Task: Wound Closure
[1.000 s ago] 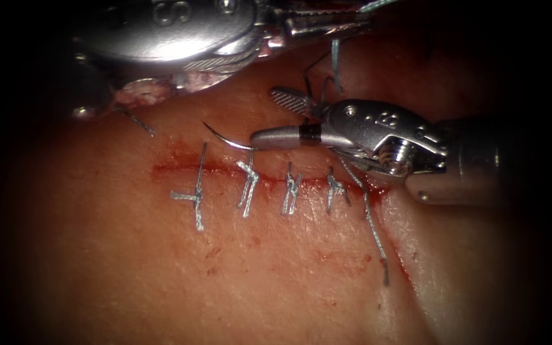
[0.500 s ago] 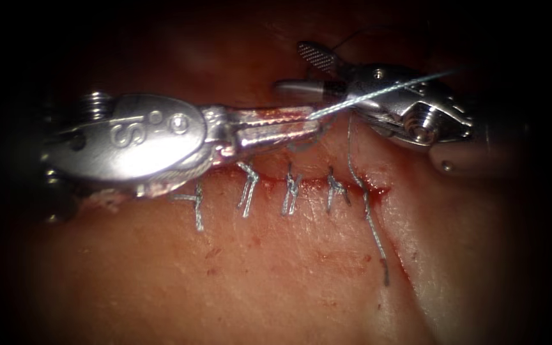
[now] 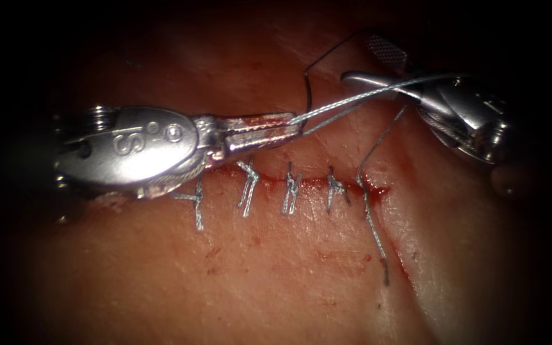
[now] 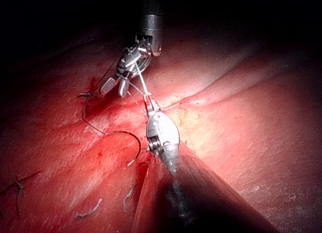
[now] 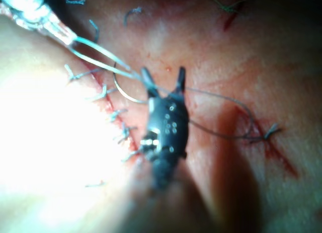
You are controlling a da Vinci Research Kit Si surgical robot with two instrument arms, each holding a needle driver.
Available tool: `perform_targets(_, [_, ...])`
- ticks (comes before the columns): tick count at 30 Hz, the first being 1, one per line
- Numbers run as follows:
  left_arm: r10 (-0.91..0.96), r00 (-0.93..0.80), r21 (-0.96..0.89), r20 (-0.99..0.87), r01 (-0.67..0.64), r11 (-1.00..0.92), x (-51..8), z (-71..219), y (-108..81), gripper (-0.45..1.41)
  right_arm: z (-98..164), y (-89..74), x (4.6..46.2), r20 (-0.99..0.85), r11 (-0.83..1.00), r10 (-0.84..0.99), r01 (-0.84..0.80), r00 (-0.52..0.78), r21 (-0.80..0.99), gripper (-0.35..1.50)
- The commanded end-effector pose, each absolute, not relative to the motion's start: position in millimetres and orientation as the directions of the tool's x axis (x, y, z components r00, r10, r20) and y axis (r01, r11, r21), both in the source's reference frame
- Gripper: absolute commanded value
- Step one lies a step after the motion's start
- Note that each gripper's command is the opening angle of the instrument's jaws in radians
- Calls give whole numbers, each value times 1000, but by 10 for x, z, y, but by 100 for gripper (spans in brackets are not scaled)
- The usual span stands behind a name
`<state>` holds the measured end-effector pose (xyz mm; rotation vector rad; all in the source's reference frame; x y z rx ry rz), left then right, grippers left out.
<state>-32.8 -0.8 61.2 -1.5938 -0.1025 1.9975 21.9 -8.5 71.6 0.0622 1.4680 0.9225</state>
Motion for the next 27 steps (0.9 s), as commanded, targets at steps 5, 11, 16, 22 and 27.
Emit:
perform_targets(5, [488, -114, -411, -866, -395, -822, -341, 641, -10, -45, 716, -94, 229, -814, 679, 552, -470, -182, 565, 66])
perform_targets(11, [501, -108, -419, -859, -416, -807, -333, 670, 0, -45, 711, -104, 221, -815, 716, 543, -394, -203, 576, 66])
perform_targets(16, [499, -108, -414, -860, -425, -805, -334, 689, 9, -45, 703, -112, 217, -813, 747, 546, -323, -201, 582, 66])
perform_targets(22, [499, -116, -407, -859, -437, -802, -342, 713, 13, -45, 695, -124, 217, -816, 778, 545, -248, -192, 577, 64])
perform_targets(27, [512, -126, -418, -850, -429, -801, -359, 732, 4, -45, 691, -131, 219, -830, 814, 526, -175, -185, 554, 59])
